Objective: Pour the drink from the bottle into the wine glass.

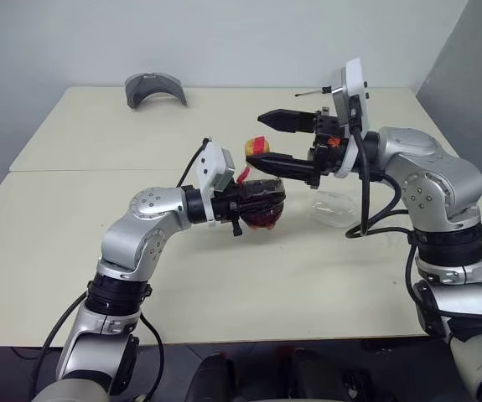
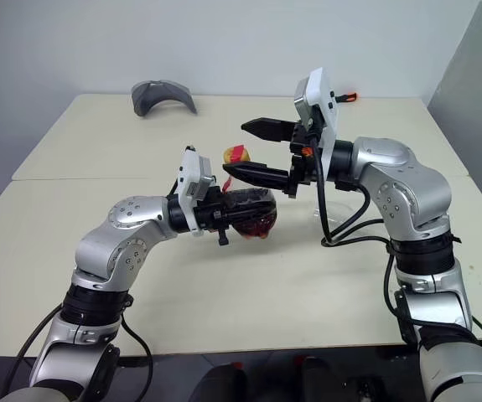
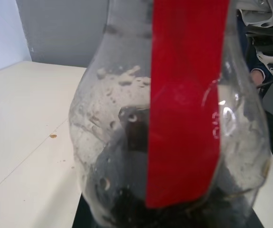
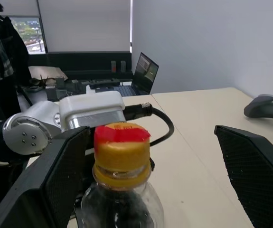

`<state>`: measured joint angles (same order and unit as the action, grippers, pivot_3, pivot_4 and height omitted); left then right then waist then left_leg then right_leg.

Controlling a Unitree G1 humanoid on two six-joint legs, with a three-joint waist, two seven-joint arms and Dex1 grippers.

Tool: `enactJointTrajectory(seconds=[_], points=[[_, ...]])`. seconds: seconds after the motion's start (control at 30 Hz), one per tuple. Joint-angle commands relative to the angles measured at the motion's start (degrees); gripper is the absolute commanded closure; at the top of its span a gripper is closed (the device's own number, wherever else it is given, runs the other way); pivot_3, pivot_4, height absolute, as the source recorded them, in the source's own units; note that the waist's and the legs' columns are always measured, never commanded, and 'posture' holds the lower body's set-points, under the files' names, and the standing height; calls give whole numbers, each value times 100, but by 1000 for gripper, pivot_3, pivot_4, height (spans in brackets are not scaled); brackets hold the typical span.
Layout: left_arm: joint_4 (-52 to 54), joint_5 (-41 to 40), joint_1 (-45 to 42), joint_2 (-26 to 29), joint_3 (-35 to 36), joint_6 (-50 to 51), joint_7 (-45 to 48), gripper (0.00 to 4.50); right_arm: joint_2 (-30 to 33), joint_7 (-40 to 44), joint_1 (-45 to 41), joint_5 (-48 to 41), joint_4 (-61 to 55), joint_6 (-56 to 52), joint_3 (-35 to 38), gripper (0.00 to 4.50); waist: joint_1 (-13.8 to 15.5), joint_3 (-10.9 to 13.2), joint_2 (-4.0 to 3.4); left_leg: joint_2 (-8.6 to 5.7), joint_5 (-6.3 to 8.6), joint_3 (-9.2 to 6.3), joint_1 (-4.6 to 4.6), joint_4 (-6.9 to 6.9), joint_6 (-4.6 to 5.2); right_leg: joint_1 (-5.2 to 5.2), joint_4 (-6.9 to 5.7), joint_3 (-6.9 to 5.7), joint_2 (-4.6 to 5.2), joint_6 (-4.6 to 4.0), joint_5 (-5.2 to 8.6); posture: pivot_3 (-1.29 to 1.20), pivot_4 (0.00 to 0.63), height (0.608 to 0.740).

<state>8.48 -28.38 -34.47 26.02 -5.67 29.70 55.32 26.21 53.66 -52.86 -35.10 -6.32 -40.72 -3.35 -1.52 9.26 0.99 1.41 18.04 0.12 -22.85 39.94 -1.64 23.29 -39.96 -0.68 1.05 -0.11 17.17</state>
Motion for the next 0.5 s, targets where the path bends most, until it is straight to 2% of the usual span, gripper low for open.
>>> enactJointTrajectory(seconds=[0.03, 0.5], points=[[115, -63, -187, -44, 112, -154, 4, 3524, 126, 59, -38, -38, -87, 88, 184, 24, 0, 0, 0, 0, 0, 0, 0, 0, 0, 0, 0, 0, 0, 0, 0, 0, 150, 740], [39, -39, -222, -22, 112, -195, 56, 3524, 492, 66, 170, -357, -331, -223, 408, 24, 2, 0, 0, 0, 1, 0, -1, 0, 1, 0, 0, 0, 0, 0, 0, 0, 150, 740]])
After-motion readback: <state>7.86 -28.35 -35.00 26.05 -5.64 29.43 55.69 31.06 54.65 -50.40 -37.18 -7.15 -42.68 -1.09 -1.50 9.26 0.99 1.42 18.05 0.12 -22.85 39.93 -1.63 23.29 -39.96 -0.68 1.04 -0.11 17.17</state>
